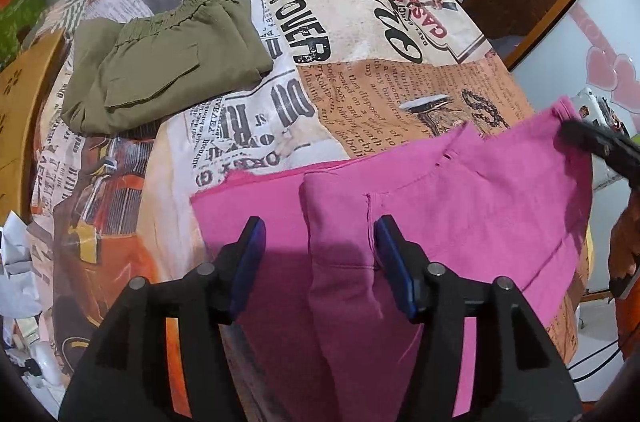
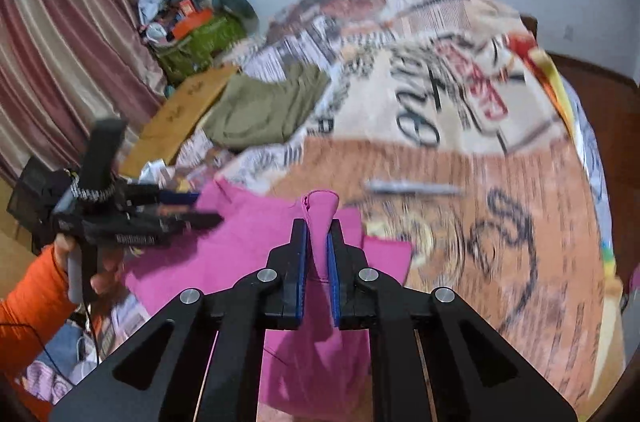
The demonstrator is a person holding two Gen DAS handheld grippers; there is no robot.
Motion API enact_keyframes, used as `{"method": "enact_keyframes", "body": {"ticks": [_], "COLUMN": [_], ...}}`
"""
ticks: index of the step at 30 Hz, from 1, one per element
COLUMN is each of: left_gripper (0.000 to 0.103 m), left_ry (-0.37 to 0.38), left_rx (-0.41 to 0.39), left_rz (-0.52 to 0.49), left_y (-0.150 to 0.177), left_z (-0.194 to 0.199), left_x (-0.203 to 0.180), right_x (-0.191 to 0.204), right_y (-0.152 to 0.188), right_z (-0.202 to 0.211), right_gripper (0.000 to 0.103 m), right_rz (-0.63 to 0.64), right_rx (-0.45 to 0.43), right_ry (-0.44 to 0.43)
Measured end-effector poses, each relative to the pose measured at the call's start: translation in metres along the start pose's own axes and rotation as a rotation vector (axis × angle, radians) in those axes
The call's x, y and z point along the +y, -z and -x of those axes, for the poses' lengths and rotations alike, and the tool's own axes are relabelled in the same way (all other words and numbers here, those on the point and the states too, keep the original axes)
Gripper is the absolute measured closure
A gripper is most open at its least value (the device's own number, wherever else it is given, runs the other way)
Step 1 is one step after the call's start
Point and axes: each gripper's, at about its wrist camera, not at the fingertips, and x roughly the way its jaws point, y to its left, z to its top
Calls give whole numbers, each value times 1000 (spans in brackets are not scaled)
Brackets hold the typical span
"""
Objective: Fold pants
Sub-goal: 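Lower the held pink pants onto the bed with both grippers, then open both grippers and release the pink pants on the bed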
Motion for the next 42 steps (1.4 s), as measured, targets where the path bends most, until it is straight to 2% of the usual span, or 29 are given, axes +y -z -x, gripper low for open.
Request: {"method": "enact_keyframes", "body": {"ticks": [5,7,12,13,15,16,20,22,24,26,29,32,36,39,42], "left_gripper": [46,46,44,43,42,42,43,43,43,43,43,43,38,36,31], "left_ry": [25,-19,-28,-26,-26,-32,-81,-59,-37,-22,-7,-55,-92,-184,-209], "left_rx": [-8,-12,-15,-14,-14,-17,-52,-63,-76,-87,-65,-14,-4,-1,23], "left_rz": [-30,-56,-49,-44,-30,-24,-26,-17,-32,-76,-133,-171,-142,-119,-83], "left_y": [3,4,4,5,4,4,3,3,6,11,23,36,46,51,59], "left_z": [5,2,1,1,2,4,20,31,44,54,54,39,35,37,36], "left_x": [-5,-11,-8,-6,-2,-1,2,2,-4,-19,-41,-51,-33,-6,20], "right_x": [-7,-10,-17,-18,-21,-23,-27,-24,-19,-16,-14,-16,-17,-8,2], "right_y": [-12,-15,-12,-11,-11,-11,-8,-4,1,9,29,42,45,56,66], "right_z": [-35,-54,-97,-100,-96,-92,-68,-54,-45,-43,-55,-58,-51,-45,-37], "right_gripper": [95,95,95,91,88,83,78,68,63,63,63,61,60,58,58], "right_rz": [-13,-16,29,39,40,30,12,22,39,50,52,29,-33,-41,-74], "right_rx": [34,76,203,218,223,228,209,191,183,202,276,276,301,306,303], "right_ry": [-8,-11,86,94,106,105,99,76,66,65,79,95,67,49,18]}}
